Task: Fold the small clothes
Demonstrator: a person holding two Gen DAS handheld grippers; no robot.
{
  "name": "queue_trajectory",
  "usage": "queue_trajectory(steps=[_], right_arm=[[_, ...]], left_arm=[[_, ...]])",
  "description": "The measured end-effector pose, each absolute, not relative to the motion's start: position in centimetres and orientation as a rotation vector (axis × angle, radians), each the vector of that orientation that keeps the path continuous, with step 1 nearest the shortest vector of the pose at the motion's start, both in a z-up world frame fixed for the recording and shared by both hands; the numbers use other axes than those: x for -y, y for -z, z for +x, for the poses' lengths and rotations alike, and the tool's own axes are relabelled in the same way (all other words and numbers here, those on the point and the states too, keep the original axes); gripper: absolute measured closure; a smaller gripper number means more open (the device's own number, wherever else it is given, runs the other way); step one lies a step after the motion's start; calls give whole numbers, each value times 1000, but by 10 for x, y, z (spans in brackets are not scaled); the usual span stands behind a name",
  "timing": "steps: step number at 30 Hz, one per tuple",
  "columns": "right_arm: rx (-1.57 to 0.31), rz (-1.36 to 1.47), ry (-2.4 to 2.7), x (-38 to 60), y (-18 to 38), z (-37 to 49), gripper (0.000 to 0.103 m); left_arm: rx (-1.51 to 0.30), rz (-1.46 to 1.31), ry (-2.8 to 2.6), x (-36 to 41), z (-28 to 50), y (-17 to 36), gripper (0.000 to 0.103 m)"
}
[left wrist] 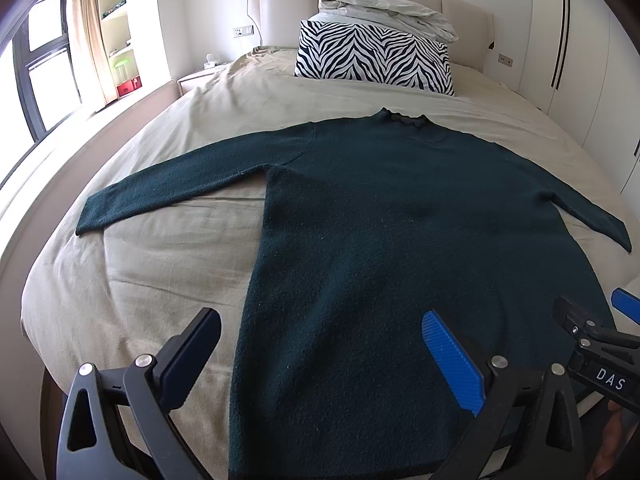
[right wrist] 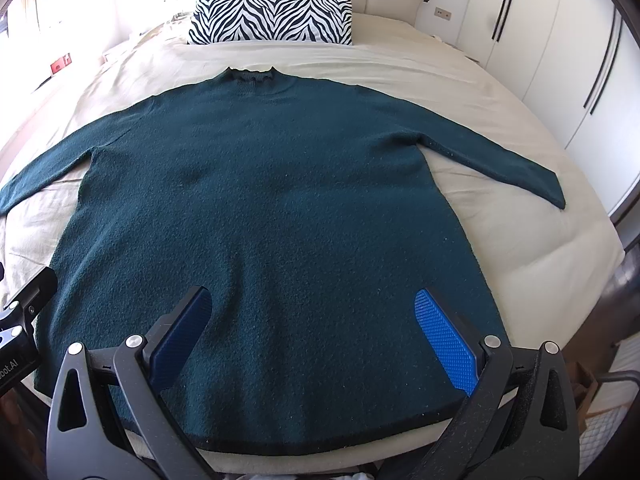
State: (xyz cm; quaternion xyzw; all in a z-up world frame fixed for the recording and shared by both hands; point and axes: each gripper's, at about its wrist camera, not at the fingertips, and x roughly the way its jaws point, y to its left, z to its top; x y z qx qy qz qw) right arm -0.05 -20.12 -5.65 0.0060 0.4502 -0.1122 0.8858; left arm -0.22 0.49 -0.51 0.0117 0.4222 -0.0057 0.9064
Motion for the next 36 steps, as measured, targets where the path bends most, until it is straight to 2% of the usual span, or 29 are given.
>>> queue_trajectory(steps=[36], right_arm=[[-935,8,235,201,57,-4,0]], left_arm=[[-872,25,12,-4,-2,5,0]])
